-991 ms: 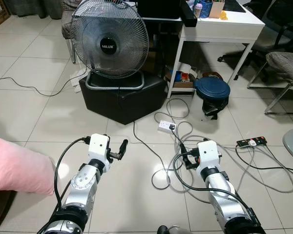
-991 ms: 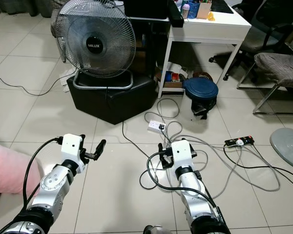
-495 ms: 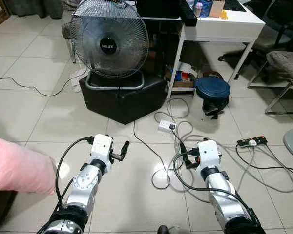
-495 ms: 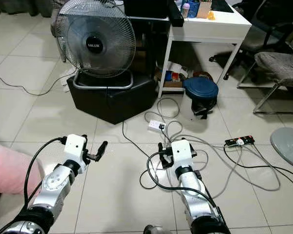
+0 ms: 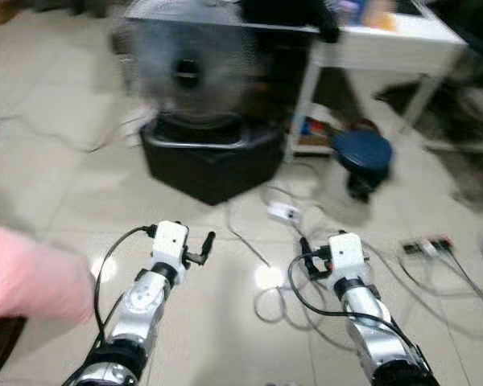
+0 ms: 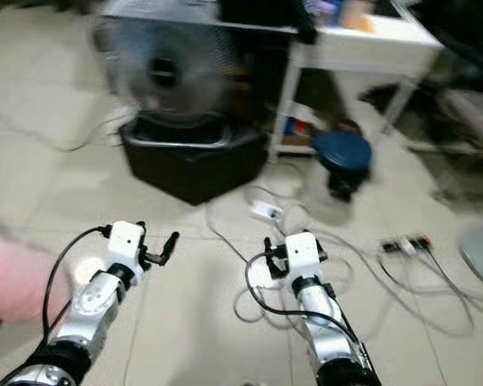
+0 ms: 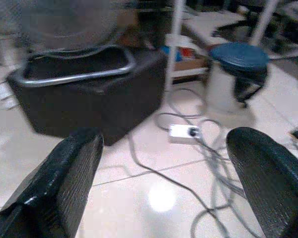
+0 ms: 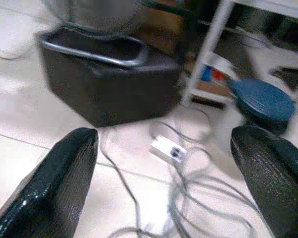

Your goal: Move the pillow to the sofa from floor

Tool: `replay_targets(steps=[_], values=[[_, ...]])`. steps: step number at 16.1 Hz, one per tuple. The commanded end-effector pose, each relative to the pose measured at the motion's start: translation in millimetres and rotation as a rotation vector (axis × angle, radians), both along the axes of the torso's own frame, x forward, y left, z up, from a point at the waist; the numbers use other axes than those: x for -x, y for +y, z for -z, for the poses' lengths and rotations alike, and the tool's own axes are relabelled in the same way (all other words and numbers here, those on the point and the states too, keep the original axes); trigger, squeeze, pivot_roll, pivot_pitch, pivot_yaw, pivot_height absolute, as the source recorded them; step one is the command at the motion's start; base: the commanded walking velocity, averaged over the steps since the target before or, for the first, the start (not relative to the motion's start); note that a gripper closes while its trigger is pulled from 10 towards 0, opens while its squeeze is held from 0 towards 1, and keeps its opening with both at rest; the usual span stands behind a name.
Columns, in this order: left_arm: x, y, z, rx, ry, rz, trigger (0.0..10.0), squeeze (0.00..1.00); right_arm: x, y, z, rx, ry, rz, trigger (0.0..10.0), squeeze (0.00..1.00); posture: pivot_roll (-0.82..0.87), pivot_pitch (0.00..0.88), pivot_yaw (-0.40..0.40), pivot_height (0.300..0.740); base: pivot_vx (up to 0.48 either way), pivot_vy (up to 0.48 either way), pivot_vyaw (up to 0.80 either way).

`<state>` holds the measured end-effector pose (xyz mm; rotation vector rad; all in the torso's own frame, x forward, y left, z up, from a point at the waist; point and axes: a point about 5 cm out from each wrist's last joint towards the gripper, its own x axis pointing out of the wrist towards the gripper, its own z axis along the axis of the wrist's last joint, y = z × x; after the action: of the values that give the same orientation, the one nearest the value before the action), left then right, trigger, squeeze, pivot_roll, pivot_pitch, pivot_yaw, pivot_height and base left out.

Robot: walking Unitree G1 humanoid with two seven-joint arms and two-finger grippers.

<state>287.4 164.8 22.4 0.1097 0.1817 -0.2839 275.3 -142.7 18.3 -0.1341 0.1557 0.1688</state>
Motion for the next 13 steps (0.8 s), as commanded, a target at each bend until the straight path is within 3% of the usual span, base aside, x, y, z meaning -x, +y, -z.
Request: replay_targets(steps=[1, 13], values=[[-1.7, -4.1, -1.3, -0.004, -0.007, 0.012, 10.0, 0.0, 2.6, -6.2, 2.7, 0.004, 0.017, 0.017, 10.0, 0.12, -0.06, 0.073, -0.057, 0.74, 0.48, 0.0, 0.0], [-1.6, -4.3, -2.0, 0.001, -0.012, 0.014, 10.0, 0.0, 5.5, -8.6, 5.7, -0.007, 0.037, 0.027, 10.0, 0.12, -0.06, 0.078, -0.056, 0.74, 0.474, 0.0, 0.0]])
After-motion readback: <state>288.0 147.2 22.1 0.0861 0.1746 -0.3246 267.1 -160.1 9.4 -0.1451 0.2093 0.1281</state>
